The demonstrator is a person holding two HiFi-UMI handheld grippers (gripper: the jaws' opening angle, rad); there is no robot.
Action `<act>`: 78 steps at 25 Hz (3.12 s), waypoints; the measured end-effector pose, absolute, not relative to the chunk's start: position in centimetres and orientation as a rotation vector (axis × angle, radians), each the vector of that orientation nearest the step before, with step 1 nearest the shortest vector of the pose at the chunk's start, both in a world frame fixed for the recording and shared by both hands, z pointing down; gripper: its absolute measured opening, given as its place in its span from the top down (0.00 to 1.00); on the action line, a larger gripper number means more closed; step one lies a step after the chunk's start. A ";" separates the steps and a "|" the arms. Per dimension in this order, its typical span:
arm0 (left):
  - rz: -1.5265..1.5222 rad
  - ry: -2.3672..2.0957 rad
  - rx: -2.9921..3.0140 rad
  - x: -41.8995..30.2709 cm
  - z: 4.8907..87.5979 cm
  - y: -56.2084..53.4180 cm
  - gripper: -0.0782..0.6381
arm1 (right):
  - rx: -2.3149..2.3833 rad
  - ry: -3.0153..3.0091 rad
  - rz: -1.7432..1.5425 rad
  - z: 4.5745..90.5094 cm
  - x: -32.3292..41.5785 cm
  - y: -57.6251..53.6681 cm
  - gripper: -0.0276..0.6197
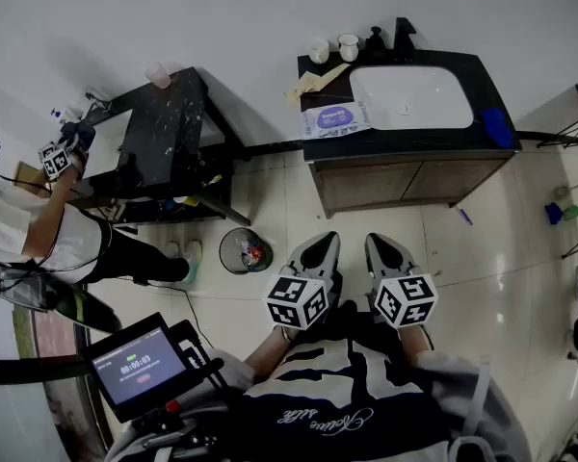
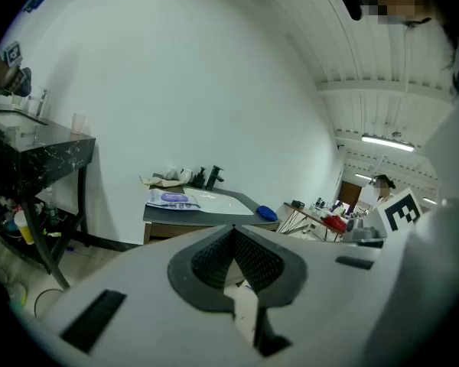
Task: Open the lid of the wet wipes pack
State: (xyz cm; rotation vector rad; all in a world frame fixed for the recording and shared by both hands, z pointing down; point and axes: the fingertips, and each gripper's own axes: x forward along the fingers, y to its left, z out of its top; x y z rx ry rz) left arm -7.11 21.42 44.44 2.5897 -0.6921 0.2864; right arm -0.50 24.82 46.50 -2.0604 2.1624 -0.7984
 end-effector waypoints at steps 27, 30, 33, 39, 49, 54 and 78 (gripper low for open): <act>0.295 -0.600 2.554 0.7 46.9 -2.4 0.89 | -2.226 2.054 -0.800 46.3 7.6 5.6 0.96; 0.308 -0.577 2.547 1.9 47.7 -4.9 0.89 | -2.258 2.019 -0.802 46.5 8.7 3.7 0.96; 0.318 -0.559 2.538 2.1 48.2 -5.7 0.89 | -2.284 1.997 -0.794 46.3 8.6 3.4 0.96; 0.414 -0.558 2.456 3.7 52.4 -7.2 0.89 | -2.283 1.982 -0.852 47.9 10.7 1.9 0.96; 0.464 -0.673 2.343 3.8 55.1 -9.4 0.89 | -2.194 2.131 -0.912 49.1 11.9 -0.8 0.96; 0.477 -0.743 2.273 4.0 56.6 -10.3 0.89 | -2.096 2.313 -0.973 50.3 12.4 -3.2 0.96; 0.758 -0.914 2.149 5.8 61.7 -9.5 0.89 | -1.269 3.436 -0.684 56.8 8.8 -8.4 0.88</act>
